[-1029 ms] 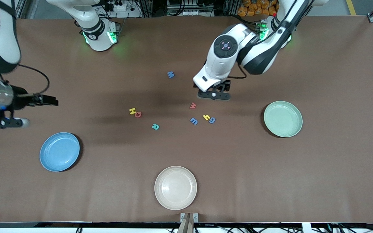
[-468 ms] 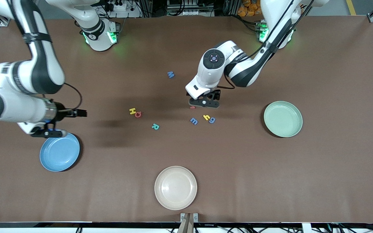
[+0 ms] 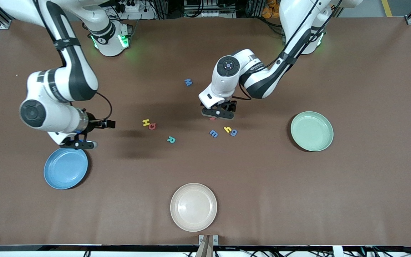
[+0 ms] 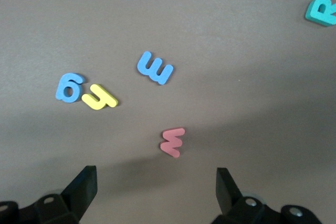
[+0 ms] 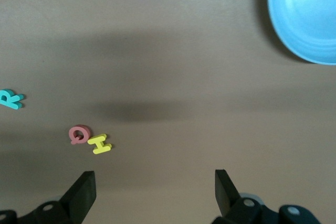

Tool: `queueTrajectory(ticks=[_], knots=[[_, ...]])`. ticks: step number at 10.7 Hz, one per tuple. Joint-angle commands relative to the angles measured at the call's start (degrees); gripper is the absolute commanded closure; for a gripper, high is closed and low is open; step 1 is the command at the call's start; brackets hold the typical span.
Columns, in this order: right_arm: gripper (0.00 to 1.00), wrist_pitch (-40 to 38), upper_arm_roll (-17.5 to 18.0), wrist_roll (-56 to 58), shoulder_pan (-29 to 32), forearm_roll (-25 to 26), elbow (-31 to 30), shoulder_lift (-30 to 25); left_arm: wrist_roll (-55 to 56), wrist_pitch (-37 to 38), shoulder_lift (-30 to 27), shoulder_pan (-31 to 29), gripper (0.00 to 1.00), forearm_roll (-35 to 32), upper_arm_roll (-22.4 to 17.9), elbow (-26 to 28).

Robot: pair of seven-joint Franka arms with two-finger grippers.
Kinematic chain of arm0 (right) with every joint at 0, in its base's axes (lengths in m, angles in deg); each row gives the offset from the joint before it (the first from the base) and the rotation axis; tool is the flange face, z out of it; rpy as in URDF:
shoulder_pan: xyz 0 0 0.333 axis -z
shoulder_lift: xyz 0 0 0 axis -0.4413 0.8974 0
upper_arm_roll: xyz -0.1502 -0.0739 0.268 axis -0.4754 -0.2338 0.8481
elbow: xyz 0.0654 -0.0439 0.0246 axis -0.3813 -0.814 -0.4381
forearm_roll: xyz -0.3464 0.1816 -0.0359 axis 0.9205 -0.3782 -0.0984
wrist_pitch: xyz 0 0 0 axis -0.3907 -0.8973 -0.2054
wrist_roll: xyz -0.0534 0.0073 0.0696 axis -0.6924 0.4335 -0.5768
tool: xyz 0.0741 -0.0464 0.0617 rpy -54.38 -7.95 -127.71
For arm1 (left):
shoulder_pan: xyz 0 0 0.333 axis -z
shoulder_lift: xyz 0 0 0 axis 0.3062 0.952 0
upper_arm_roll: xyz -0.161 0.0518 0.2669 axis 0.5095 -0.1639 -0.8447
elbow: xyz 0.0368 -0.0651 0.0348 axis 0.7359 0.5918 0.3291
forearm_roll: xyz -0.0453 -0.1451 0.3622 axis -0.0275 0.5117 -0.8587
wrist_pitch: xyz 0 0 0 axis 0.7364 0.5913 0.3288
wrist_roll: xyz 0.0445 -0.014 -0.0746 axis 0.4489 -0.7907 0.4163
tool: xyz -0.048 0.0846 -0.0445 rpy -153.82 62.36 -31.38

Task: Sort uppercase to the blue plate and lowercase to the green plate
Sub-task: 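Lower the right gripper over the yellow H while the left gripper lowers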

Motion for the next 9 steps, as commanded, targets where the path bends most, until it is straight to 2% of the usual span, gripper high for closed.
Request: queueTrajectory(ticks=[1, 5, 9], knots=[[0.00, 7.43, -0.18, -5.99, -4.57, -0.84, -6.80, -2.07, 1.88, -3.79, 3.26, 0.75, 0.00, -4.83, -0.13, -0.63], [0.00, 19.73, -0.01, -8.13, -7.83, -1.27, -15.67, -1.54, 4.07, -7.31, 5.81, 1.89, 0.00, -7.81, -0.39, -0.46], [0.00, 25.28, -0.01, -8.04, -11.61, -1.28, -17.54, 1.00, 7.05, -7.76, 7.22, 2.67, 0.00, -12.04, -0.39, -0.46]])
